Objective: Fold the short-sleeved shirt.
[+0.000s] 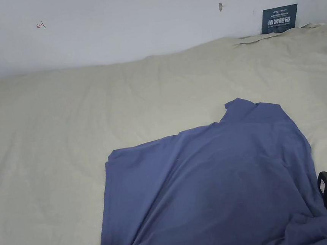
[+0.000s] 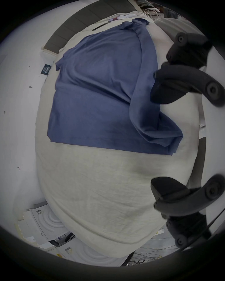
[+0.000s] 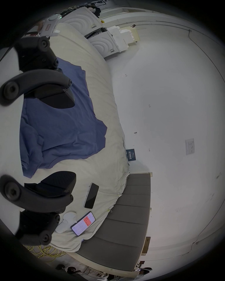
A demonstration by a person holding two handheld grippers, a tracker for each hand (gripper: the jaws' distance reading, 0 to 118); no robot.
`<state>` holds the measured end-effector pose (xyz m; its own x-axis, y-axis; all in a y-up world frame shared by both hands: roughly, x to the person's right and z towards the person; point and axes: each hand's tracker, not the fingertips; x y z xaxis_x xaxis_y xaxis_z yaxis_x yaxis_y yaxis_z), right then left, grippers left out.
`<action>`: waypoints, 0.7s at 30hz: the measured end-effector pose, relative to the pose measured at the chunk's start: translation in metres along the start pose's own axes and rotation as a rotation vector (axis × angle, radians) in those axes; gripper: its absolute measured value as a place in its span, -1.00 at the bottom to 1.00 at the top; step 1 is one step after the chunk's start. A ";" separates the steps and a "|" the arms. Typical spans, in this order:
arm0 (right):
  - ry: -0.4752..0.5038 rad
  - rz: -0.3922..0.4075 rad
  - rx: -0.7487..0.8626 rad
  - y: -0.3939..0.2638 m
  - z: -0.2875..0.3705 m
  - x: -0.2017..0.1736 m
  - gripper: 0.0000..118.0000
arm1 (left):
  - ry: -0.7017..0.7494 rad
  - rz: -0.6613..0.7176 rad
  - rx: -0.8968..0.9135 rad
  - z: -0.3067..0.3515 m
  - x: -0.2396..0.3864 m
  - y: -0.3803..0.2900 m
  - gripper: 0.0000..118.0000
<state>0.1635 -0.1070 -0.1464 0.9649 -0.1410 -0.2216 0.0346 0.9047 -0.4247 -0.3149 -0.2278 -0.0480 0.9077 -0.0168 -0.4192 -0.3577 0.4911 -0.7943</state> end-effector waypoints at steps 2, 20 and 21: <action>-0.003 0.000 -0.004 -0.001 0.001 0.001 0.68 | -0.019 -0.007 -0.025 -0.006 0.002 0.001 -0.16; -0.003 -0.041 -0.342 -0.045 -0.025 0.027 0.73 | -0.170 0.032 0.035 0.030 -0.009 0.016 -0.80; -0.008 -0.041 -0.381 -0.053 -0.030 0.028 0.73 | -0.176 0.036 0.040 0.032 -0.010 0.017 -0.80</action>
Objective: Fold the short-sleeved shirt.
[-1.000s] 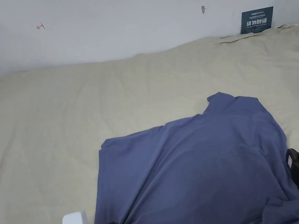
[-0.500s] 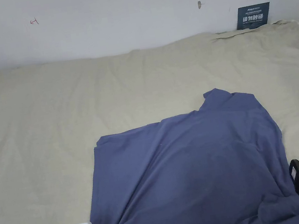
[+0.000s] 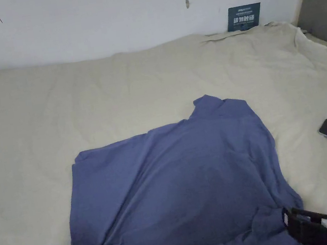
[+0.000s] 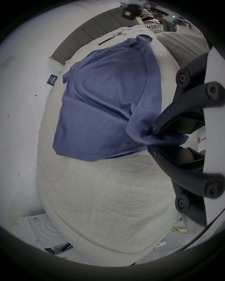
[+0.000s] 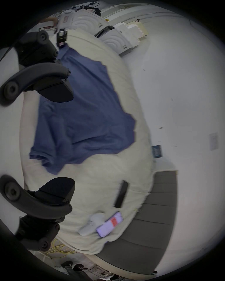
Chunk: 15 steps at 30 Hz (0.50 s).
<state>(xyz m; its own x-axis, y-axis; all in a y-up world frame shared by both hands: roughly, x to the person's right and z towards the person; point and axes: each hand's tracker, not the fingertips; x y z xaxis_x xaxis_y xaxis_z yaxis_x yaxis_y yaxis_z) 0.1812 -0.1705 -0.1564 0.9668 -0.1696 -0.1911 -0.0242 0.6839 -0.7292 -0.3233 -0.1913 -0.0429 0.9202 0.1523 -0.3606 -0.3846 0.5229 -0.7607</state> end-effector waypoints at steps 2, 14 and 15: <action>-0.014 0.002 -0.072 -0.012 -0.016 0.002 0.72 | -0.012 0.003 0.013 0.005 0.000 0.002 -0.80; -0.023 0.034 -0.235 -0.051 -0.066 0.003 -0.50 | -0.021 0.002 0.029 0.010 0.005 0.004 -0.80; -0.036 0.045 -0.222 -0.051 -0.064 0.003 -0.78 | -0.021 0.006 0.030 0.009 0.004 0.005 -0.80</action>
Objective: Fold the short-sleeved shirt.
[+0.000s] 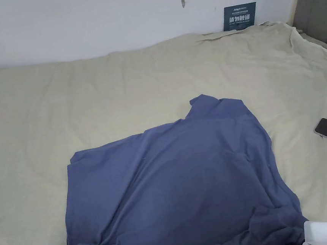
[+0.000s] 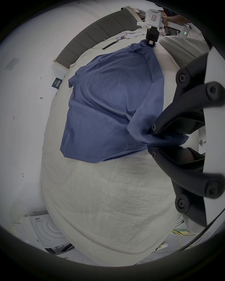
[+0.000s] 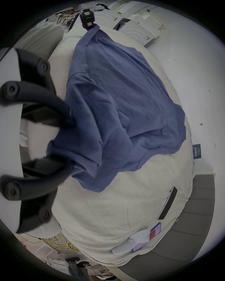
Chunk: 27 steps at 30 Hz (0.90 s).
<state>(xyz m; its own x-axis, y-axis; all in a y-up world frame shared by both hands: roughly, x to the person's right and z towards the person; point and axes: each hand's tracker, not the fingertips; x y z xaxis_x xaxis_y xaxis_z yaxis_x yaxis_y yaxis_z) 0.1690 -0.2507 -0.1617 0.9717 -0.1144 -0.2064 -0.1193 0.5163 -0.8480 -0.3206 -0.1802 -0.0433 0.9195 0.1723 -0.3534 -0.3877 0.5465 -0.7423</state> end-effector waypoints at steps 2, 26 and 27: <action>0.030 -0.004 0.019 0.002 0.010 0.000 -0.87 | -0.001 0.008 0.001 0.000 -0.002 0.000 -0.80; 0.117 0.027 0.125 0.166 -0.014 -0.021 -0.89 | 0.043 -0.005 -0.002 -0.061 -0.006 0.099 -0.80; 0.115 0.018 0.101 0.170 -0.024 -0.021 -0.89 | 0.052 -0.016 -0.012 -0.069 -0.004 0.103 -0.80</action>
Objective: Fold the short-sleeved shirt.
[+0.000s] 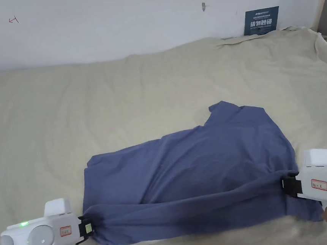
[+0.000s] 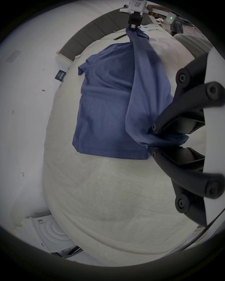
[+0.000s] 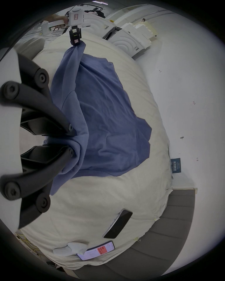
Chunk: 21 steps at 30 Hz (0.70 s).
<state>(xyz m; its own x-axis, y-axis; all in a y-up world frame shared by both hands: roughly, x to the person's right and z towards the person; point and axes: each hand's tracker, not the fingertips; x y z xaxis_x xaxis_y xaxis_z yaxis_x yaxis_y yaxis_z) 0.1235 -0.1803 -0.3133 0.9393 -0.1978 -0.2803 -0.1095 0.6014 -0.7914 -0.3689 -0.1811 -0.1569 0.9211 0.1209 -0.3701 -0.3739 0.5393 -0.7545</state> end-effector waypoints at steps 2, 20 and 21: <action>-0.018 -0.007 -0.021 0.004 -0.013 0.000 -0.89 | 0.010 -0.024 -0.025 -0.016 0.002 0.006 -0.80; -0.097 0.036 -0.076 0.007 -0.042 -0.007 0.20 | 0.092 -0.100 -0.071 -0.035 0.018 0.017 0.85; -0.088 0.042 -0.049 0.008 -0.033 -0.009 0.47 | 0.094 -0.091 -0.035 -0.028 0.020 0.017 0.98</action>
<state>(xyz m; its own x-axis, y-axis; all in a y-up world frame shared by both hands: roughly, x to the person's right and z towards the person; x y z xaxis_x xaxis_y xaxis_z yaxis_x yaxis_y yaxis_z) 0.1033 -0.1994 -0.3347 0.9584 -0.1030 -0.2662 -0.1628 0.5689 -0.8061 -0.3602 -0.1930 -0.1926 0.9379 -0.0067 -0.3470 -0.2943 0.5145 -0.8054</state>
